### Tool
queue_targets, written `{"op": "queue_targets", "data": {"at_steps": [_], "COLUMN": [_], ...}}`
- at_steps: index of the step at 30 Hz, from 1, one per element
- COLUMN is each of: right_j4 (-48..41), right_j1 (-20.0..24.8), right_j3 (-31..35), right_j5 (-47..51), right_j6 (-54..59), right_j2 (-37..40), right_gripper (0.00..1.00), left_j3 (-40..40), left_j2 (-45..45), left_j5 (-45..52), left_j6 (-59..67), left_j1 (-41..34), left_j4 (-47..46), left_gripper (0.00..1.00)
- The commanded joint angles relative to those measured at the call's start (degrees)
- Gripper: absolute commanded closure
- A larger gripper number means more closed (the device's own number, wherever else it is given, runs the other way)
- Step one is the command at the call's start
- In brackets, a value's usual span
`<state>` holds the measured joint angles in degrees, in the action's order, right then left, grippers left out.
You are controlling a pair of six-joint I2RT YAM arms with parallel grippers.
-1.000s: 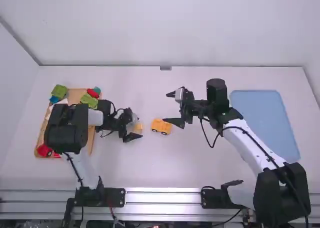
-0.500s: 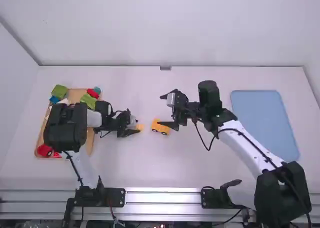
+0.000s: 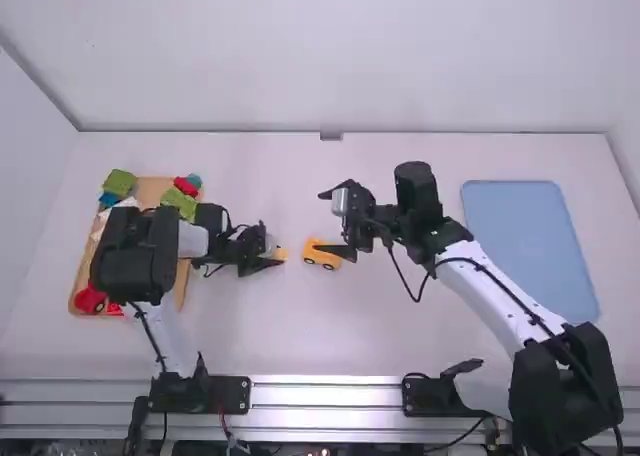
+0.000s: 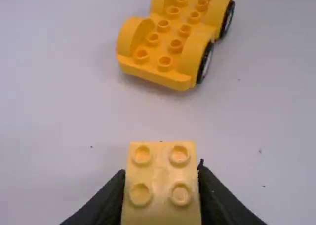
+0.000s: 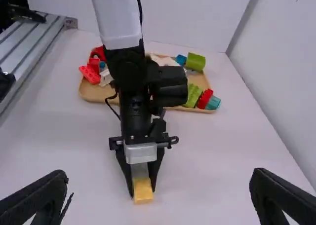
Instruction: Assemble lego blocks to make yellow taxi
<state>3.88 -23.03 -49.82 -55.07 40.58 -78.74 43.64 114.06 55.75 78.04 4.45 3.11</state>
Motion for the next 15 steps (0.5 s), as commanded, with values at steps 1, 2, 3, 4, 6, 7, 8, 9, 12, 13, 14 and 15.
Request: {"op": "queue_targets", "data": {"at_steps": [1, 2, 3, 4, 6, 7, 8, 9, 12, 13, 14, 15], "right_j4": [0.0, 0.0, 0.0, -0.4, -0.9, -1.9, -2.6, -3.2, -7.3, -8.4, -8.6, -9.4], "right_j1": [0.2, 0.2, 0.2, 0.1, 0.2, 0.3, 0.4, 0.6, 1.7, 2.2, 2.3, 3.0], "right_j3": [0.4, 0.4, 0.4, 0.4, 0.4, 0.4, 0.4, 0.4, 0.5, 0.9, 1.0, 2.4], "right_j5": [-0.1, -0.2, -0.2, -0.1, -0.1, 1.9, 3.4, 5.0, 8.2, 7.8, 7.7, 7.3], "right_j6": [-0.2, -0.2, -0.3, -0.2, 0.2, 1.7, 1.7, 1.7, 1.5, 0.5, 0.4, -0.6], "right_j2": [-0.5, -0.5, -0.5, -0.5, -0.5, -0.5, -0.5, -0.5, -0.5, -0.5, -0.5, -0.5], "right_gripper": [0.02, 0.02, 0.02, 0.02, 0.02, 0.02, 0.02, 0.02, 0.02, 0.02, 0.02, 0.02], "left_j3": [-1.3, -1.4, -1.4, -1.4, -1.2, -0.8, -0.7, -0.6, 1.2, 1.9, 2.0, 2.8], "left_j2": [0.7, 0.7, 0.7, 0.6, 0.6, -0.1, -0.7, -1.3, -4.4, -5.3, -5.4, -6.8], "left_j5": [-1.7, -1.9, -2.5, -2.8, -2.8, -2.2, -1.7, -1.2, 2.9, 4.3, 4.5, 6.6], "left_j6": [0.9, 0.9, 0.9, 0.9, 0.9, 0.9, 0.9, 0.9, 1.6, 1.5, 1.5, 1.5], "left_j1": [-1.2, -1.2, -1.0, -0.7, -0.4, 0.5, 1.0, 1.3, 2.8, 2.7, 2.7, 2.3], "left_j4": [-0.2, -0.2, -0.2, 0.0, 0.2, -0.3, -1.0, -1.7, -6.6, -7.6, -7.7, -8.8], "left_gripper": [0.69, 0.73, 0.78, 0.79, 0.80, 0.82, 0.89, 0.92, 0.95, 0.96, 0.96, 0.97]}}
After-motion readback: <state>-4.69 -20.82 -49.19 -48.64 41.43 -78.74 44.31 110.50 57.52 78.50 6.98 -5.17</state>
